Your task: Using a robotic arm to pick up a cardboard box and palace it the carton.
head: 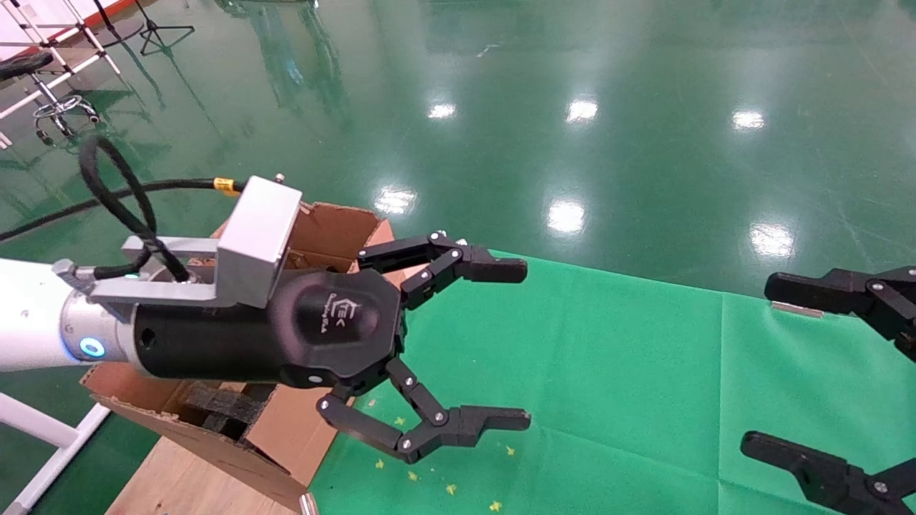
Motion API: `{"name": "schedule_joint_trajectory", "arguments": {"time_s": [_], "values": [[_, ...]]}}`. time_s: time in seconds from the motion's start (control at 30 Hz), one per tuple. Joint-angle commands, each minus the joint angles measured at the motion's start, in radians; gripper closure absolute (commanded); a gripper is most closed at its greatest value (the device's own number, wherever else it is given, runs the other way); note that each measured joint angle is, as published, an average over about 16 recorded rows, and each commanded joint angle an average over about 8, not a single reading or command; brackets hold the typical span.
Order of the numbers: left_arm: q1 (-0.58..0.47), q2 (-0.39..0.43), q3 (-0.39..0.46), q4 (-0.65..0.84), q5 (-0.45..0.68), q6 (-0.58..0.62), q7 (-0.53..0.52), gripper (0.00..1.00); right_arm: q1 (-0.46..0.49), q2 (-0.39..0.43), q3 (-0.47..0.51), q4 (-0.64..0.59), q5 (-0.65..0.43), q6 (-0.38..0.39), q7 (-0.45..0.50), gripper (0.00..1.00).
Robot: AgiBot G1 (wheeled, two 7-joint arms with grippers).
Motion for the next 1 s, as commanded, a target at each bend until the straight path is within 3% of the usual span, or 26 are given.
{"name": "schedule_joint_trajectory", "arguments": {"time_s": [0.03, 1.0], "values": [[0.000, 0.000, 0.000, 0.000, 0.000, 0.000, 0.000, 0.00, 0.000, 0.000, 0.000, 0.000, 0.000, 0.000, 0.000, 0.00], [0.000, 0.000, 0.000, 0.000, 0.000, 0.000, 0.000, 0.00, 0.000, 0.000, 0.000, 0.000, 0.000, 0.000, 0.000, 0.00]]}}
